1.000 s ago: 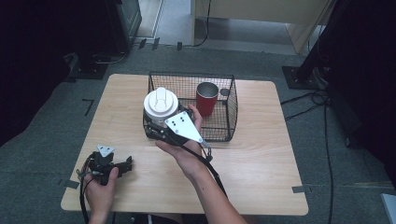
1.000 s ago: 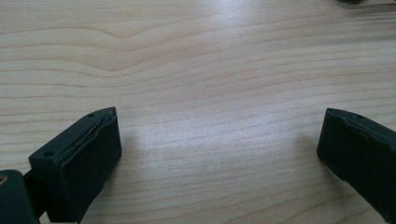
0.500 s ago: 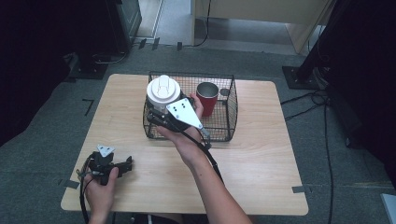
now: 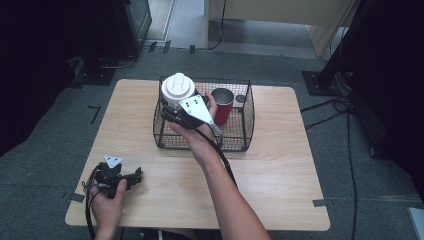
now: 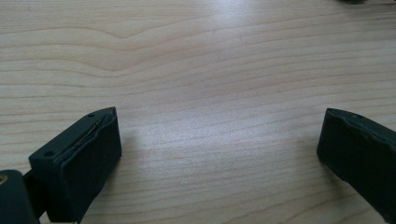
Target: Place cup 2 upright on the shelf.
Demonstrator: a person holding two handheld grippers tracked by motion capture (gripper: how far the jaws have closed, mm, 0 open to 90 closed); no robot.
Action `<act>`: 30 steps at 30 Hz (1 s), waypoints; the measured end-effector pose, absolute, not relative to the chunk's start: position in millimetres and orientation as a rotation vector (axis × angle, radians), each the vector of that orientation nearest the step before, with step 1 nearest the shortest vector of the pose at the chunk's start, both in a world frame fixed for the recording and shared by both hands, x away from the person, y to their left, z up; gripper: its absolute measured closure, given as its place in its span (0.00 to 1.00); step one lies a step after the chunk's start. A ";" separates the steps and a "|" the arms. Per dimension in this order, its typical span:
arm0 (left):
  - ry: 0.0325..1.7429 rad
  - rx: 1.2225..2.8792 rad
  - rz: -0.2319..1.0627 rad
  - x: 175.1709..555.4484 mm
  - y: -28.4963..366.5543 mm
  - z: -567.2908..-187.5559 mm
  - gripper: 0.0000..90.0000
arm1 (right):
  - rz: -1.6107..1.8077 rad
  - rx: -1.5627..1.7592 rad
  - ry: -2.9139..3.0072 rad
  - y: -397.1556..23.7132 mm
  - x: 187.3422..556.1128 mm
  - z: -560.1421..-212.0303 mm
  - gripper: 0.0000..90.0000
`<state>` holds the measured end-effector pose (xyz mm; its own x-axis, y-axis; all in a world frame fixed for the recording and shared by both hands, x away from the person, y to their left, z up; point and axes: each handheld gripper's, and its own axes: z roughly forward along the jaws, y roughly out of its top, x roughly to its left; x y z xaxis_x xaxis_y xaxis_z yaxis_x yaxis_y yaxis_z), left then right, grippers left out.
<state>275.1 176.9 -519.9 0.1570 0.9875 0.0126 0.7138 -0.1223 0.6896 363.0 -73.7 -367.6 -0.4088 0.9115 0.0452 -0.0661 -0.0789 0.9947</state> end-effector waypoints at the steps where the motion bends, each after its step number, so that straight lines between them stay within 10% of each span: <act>1: 1.613 1.899 0.659 275.1 176.9 -519.9 0.00 | 1.599 0.975 1.407 -74.1 368.1 -369.3 0.17; 30: 1.613 1.897 0.659 275.0 176.9 -520.0 0.00 | 1.532 1.055 1.516 -63.1 420.2 -417.7 0.17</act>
